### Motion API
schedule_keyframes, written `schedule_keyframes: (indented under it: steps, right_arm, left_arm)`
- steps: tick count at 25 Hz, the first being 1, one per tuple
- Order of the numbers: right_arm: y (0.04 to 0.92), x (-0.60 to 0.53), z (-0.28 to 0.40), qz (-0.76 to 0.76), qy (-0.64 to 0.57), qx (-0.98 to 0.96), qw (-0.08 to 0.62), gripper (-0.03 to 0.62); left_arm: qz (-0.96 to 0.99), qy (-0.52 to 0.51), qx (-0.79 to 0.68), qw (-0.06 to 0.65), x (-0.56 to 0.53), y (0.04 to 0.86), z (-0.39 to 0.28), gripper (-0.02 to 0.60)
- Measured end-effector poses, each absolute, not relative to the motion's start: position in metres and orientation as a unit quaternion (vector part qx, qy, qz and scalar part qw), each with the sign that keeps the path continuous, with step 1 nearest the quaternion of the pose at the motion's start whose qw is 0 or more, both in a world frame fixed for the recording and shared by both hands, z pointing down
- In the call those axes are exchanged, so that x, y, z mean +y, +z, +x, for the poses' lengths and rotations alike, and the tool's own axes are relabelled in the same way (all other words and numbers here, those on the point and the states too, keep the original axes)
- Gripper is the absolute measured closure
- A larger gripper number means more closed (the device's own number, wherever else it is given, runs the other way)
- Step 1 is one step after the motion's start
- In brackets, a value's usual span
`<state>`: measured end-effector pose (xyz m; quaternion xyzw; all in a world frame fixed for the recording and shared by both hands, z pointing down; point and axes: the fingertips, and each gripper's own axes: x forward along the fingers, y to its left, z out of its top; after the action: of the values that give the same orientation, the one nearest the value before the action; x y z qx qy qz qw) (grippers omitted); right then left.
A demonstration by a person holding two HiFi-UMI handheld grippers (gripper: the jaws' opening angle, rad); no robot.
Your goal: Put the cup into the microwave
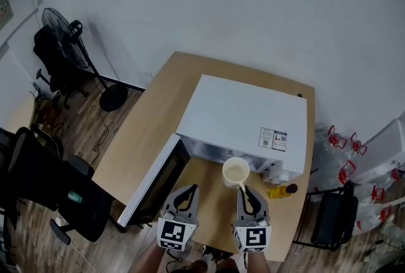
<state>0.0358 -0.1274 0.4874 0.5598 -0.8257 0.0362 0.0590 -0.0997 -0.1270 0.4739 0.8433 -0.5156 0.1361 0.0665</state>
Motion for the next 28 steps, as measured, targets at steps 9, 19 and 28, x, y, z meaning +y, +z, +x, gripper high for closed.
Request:
schedule_keyframes:
  steps: [9, 19, 28]
  right_arm:
    - [0.513, -0.164, 0.048, 0.574, 0.036, -0.816, 0.059, 0.546]
    - [0.546, -0.195, 0.051, 0.568, 0.048, -0.819, 0.061, 0.546]
    - [0.563, -0.216, 0.049, 0.57, 0.056, -0.818, 0.054, 0.546]
  left_arm:
    - [0.837, 0.14, -0.524, 0.07, -0.156, 0.494, -0.1, 0.558]
    - [0.823, 0.145, -0.542, 0.089, -0.176, 0.53, -0.105, 0.558]
    - [0.814, 0.149, -0.552, 0.101, -0.188, 0.543, -0.107, 0.558]
